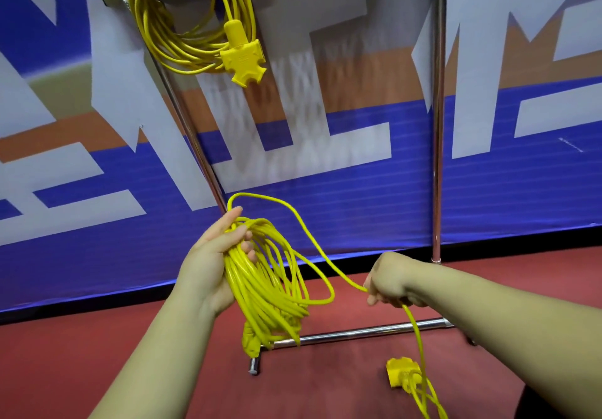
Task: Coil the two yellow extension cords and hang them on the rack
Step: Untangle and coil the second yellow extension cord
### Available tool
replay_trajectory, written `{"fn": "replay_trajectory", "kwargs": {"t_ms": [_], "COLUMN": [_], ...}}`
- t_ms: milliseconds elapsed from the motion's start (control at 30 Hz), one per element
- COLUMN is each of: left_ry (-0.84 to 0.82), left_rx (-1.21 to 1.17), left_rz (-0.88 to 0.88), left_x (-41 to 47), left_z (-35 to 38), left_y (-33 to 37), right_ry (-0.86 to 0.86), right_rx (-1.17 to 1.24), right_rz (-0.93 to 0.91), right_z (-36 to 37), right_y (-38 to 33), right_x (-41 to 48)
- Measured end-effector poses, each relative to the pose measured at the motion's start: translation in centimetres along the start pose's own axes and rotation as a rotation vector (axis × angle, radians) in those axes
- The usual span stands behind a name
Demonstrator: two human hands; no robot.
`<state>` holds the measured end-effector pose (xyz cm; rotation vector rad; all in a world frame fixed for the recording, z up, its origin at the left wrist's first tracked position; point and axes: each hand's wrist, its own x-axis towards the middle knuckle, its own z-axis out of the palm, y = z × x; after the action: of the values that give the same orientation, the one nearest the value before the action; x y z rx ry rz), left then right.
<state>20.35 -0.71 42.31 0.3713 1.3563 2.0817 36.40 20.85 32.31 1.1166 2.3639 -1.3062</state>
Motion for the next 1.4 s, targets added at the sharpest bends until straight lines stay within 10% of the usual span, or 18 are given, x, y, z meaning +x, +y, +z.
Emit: {"fn": "replay_trajectory", "kwargs": {"t_ms": [267,600,1133,1400], "left_ry": [0.003,0.031,-0.482,-0.449], "left_rx": [-0.138,0.195,0.476,0.866], "left_rz": [0.193,0.169,-0.04,0.181], "left_x": [0.5,-0.2,-2.1,-2.5], "left_z": [-0.2,0.8,4.8,6.2], "left_y": [0.1,-3.1,-5.5,-5.0], "right_ry": [-0.26,0.074,0.465,0.244], "right_rx": [-0.402,-0.334,-0.026,0.116], "right_rz": [-0.314,-0.992,-1.078,-0.921], "right_z": [0.6,-1.3,-3.5,-4.7], "right_y": [-1.4,-3.3,-2.5,-2.2], "right_x": [-4.2,-8.0,-8.4,-8.1]}}
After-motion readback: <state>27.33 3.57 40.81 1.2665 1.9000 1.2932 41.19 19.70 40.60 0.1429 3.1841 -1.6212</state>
